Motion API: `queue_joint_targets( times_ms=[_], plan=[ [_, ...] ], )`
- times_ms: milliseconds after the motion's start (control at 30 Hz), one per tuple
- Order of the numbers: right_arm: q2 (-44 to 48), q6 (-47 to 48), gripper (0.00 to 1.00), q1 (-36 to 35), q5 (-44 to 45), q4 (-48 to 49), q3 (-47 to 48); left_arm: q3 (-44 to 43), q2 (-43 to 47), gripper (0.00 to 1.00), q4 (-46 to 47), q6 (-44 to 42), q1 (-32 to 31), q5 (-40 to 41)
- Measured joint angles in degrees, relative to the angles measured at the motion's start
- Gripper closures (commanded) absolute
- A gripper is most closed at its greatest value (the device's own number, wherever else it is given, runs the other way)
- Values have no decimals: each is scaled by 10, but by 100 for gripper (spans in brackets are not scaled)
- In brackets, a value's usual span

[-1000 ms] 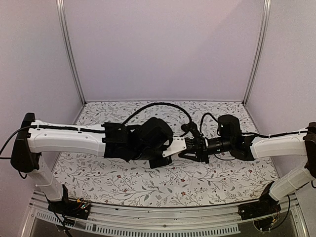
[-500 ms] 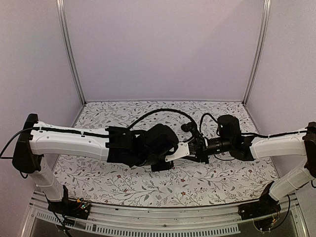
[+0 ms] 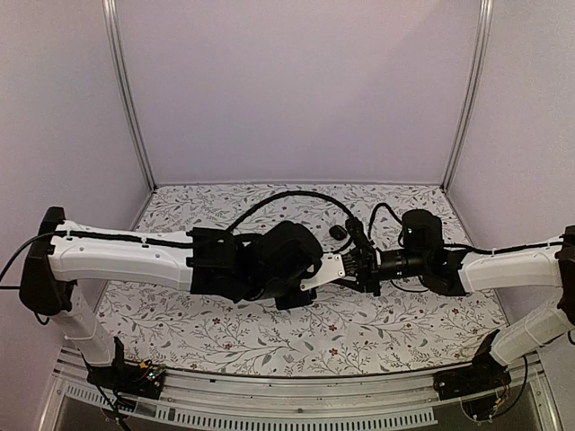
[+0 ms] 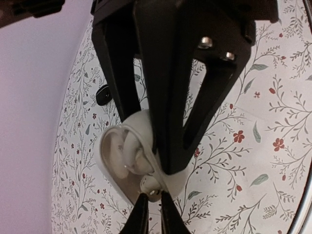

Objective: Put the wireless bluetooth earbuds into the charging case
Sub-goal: Adjust the left earbud in the left side groove of the charging case.

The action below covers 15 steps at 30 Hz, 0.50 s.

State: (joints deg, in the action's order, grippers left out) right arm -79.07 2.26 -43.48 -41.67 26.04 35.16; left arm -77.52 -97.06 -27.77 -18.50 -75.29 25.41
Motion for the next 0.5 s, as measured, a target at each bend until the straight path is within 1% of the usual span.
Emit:
queue_joint_targets(
  times_ms=[100,133,333,400,500],
  plan=[
    [3,1,100,0,5,16,-1,0,10,88,0,2,0,0],
    [4,1,100,0,8,22,-2,0,16,86,1,2,0,-3],
    [8,1,100,0,11,43,-9,25,78,69,23,3,0,-23],
    [9,1,100,0,11,46,-11,55,116,68,46,3,3,-38],
    [12,0,100,0,4,56,-12,98,173,69,74,12,19,-68]
  ],
)
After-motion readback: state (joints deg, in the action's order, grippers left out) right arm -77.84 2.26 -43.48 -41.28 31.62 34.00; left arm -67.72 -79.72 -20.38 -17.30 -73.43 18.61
